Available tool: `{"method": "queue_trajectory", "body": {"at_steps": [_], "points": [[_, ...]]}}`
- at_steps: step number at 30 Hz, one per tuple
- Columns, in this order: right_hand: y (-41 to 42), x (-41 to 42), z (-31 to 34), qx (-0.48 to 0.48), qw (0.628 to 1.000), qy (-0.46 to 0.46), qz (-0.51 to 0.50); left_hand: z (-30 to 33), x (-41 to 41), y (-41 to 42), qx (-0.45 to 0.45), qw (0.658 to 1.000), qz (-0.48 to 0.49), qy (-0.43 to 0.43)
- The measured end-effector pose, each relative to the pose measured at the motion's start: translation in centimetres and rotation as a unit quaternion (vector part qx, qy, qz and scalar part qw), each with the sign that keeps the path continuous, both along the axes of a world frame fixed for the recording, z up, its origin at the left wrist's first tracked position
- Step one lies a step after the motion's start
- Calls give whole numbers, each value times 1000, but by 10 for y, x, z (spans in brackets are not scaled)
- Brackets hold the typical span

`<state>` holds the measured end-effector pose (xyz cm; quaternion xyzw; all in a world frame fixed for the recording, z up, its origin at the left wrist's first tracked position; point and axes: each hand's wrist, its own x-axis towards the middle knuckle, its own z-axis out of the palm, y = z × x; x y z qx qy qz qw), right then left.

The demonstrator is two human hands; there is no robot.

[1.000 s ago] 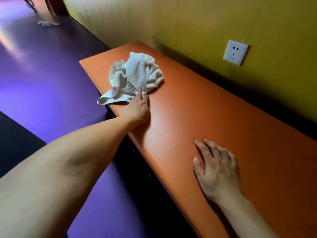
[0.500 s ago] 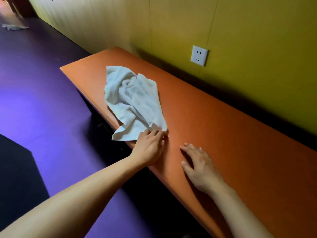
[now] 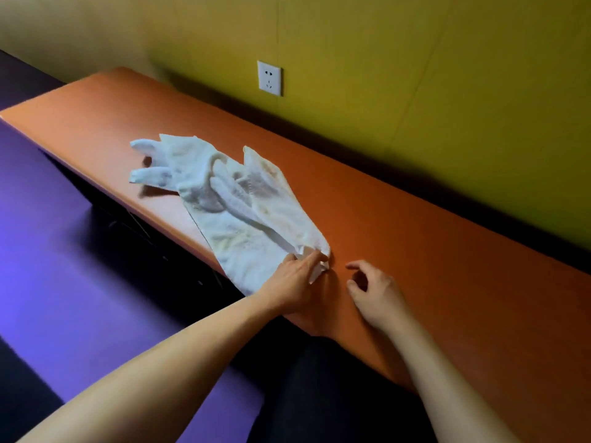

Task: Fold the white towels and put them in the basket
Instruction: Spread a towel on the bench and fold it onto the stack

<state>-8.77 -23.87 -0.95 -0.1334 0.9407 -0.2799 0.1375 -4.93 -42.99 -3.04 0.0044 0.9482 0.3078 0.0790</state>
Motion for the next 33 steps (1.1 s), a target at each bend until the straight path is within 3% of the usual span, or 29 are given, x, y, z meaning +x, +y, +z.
{"method": "queue_trajectory", "body": {"at_steps": [5, 8, 11, 14, 16, 18, 21, 26, 30, 33], "points": [[30, 6, 1, -19, 997, 26, -70, 16, -6, 63, 158, 986, -28, -48], [41, 4, 2, -11, 995, 42, -91, 24, -14, 74, 178, 984, 19, -16], [38, 1, -1, 32, 997, 63, -42, 26, -21, 59, 84, 991, 47, 89], [32, -4, -9, 79, 993, 86, -7, 19, -32, 21, -123, 976, 71, 167], [31, -9, -11, 77, 991, 103, -22, 14, -37, -5, -191, 972, 81, 111], [36, -14, -11, 79, 989, 116, -46, 8, -38, -20, -205, 976, 75, 24], [66, -16, -13, 112, 974, 141, -136, 0, -28, -21, -238, 970, 49, 20], [141, -10, -14, 164, 940, 161, -252, 10, -6, 27, -102, 991, -76, 29], [194, -6, -13, 256, 911, 137, -294, 31, 1, 75, 15, 992, -125, -18], [217, -4, -9, 310, 899, 114, -287, 36, -14, 80, 48, 992, -104, 58]]}}
